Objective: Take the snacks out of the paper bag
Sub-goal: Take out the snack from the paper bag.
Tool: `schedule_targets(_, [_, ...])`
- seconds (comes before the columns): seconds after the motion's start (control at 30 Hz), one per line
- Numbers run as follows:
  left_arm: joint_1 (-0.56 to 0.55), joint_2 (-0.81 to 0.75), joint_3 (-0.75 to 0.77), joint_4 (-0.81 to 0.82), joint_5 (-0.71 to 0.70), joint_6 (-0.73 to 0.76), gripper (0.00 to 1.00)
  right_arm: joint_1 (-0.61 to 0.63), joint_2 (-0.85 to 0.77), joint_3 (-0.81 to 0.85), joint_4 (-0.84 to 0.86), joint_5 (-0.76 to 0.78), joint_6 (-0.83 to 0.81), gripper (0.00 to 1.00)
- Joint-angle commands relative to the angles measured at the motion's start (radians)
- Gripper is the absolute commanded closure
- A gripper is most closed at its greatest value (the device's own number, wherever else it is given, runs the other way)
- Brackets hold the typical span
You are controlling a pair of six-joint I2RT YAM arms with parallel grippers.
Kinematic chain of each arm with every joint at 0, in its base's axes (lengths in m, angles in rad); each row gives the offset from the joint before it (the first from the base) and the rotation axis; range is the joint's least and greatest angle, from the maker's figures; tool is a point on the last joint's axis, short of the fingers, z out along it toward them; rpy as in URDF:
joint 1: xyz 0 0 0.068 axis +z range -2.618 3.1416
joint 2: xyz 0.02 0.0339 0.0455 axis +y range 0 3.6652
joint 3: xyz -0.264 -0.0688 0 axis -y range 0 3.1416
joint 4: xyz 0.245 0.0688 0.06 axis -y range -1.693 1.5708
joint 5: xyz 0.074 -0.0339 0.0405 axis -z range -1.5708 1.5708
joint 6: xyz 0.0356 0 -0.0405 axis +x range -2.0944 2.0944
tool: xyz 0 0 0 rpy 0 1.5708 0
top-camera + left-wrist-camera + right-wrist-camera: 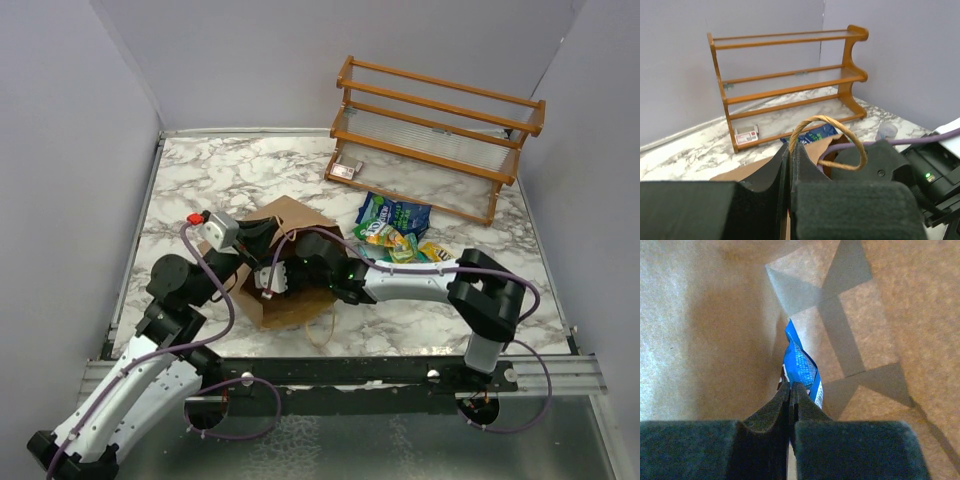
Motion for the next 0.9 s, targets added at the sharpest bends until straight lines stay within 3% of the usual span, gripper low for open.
schedule_targets(0.0, [-0.001, 0.012, -0.022, 0.026, -0.035, -0.017, 1.0, 0.021, -0.063, 0.054, -0.07, 0.032, -0.023, 0.99])
schedule_targets(0.2, [0.0, 0.009, -0.034, 0.03, -0.064, -0.006, 1.0, 0.051, -0.175, -0.019, -0.09, -0.02, -0.025, 0.99])
schedule_targets(0.5, [0.0, -0.027, -0.07, 0.004, -0.072, -0.004, 1.0, 0.071, -0.299, -0.073, -0.093, 0.056, 0.051, 0.99])
schedule_targets(0.87, [0.0, -0.227, -0.142, 0.011, -0.043, 0.072, 1.0, 0.072, -0.71, -0.155, -0.264, 0.082, 0.108, 0.99])
